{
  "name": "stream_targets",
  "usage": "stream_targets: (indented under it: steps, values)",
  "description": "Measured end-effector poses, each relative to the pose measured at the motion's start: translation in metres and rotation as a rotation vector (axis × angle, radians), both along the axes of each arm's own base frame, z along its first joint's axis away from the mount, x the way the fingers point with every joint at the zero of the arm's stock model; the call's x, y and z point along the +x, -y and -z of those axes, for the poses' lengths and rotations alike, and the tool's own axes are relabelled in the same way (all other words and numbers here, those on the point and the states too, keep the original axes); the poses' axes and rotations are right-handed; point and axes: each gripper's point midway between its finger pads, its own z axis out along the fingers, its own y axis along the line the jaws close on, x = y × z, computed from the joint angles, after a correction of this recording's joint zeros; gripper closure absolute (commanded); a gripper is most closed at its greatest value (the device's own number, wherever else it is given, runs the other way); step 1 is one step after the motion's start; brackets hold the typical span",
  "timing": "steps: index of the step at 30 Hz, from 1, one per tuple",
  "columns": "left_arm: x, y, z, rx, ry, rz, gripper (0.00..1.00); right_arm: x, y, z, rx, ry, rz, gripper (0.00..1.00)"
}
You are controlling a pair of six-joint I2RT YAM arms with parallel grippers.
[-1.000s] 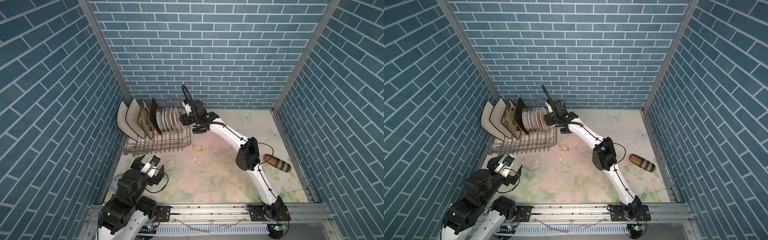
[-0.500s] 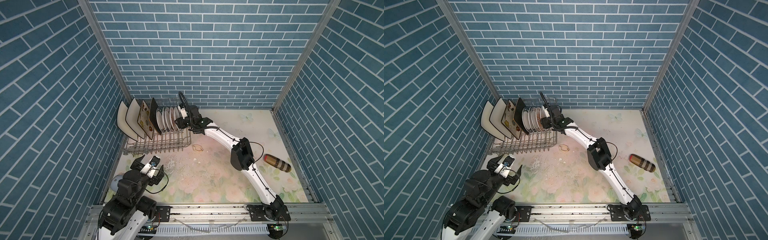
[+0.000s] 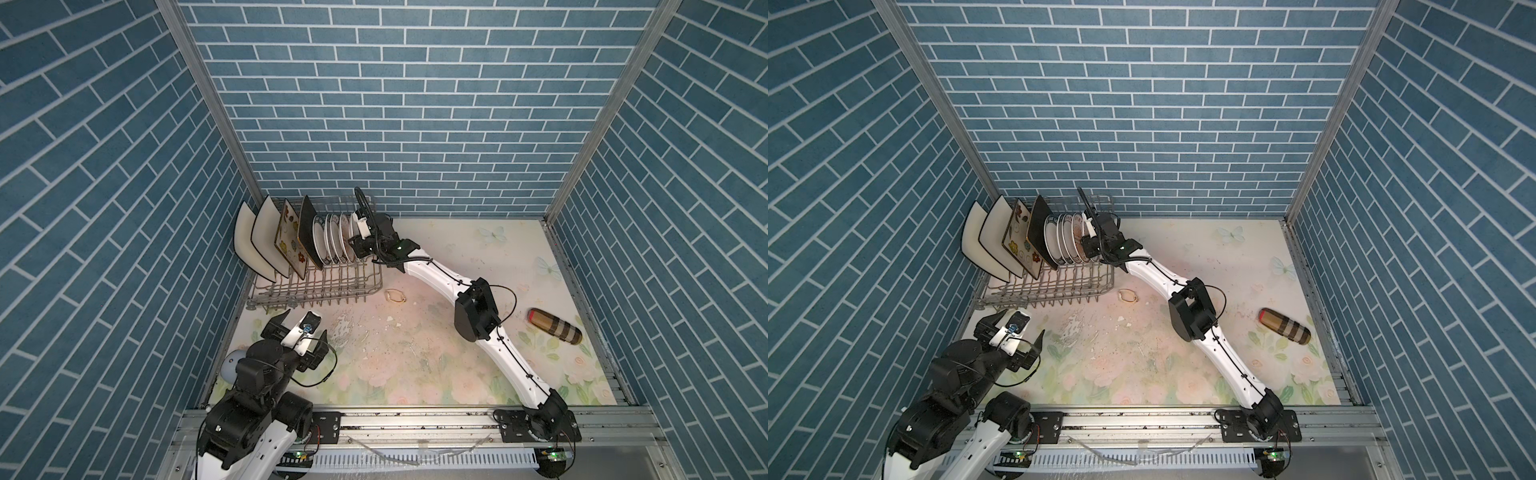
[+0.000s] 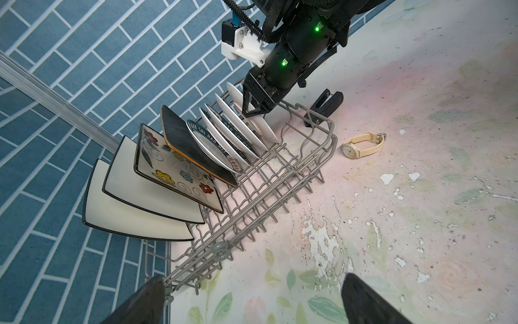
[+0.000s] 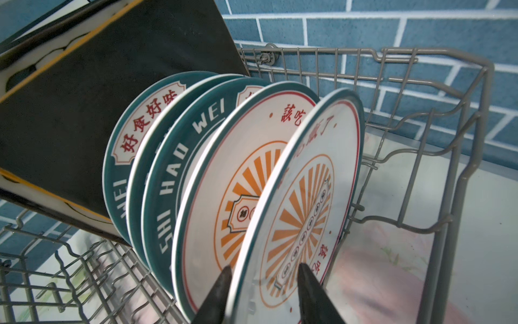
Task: Unload the plates from the dish rack
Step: Pick up the plate from the dish rack.
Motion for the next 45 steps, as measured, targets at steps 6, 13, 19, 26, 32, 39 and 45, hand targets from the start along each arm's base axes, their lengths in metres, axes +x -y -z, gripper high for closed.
stream_targets:
  steps: [6,13,19,26,32,39,45]
  values:
    - [0.0,0.0,0.0,0.0,0.0,0.0,0.01,0.003,0.001,-0.002,0.001,0.013,0.018,0.74]
    - [0.0,0.0,0.0,0.003,0.0,0.002,0.01,0.007,0.002,-0.002,0.008,0.024,0.042,0.83]
    - [0.0,0.0,0.0,0.006,0.002,0.002,0.01,0.01,0.005,0.0,0.02,0.025,0.074,0.89]
    - [0.002,-0.001,0.004,0.014,-0.002,-0.008,0.01,0.004,0.012,-0.001,0.025,0.008,0.074,0.96]
    - [0.003,-0.002,0.003,0.017,0.004,-0.015,0.01,-0.009,0.02,-0.014,0.014,0.008,0.056,0.99]
    - [0.003,-0.003,0.003,0.022,0.007,-0.017,0.01,-0.022,0.033,-0.046,0.035,0.036,0.039,1.0]
    - [0.003,-0.003,0.003,0.023,0.008,-0.019,0.01,-0.042,0.05,-0.089,0.033,0.093,-0.006,1.0]
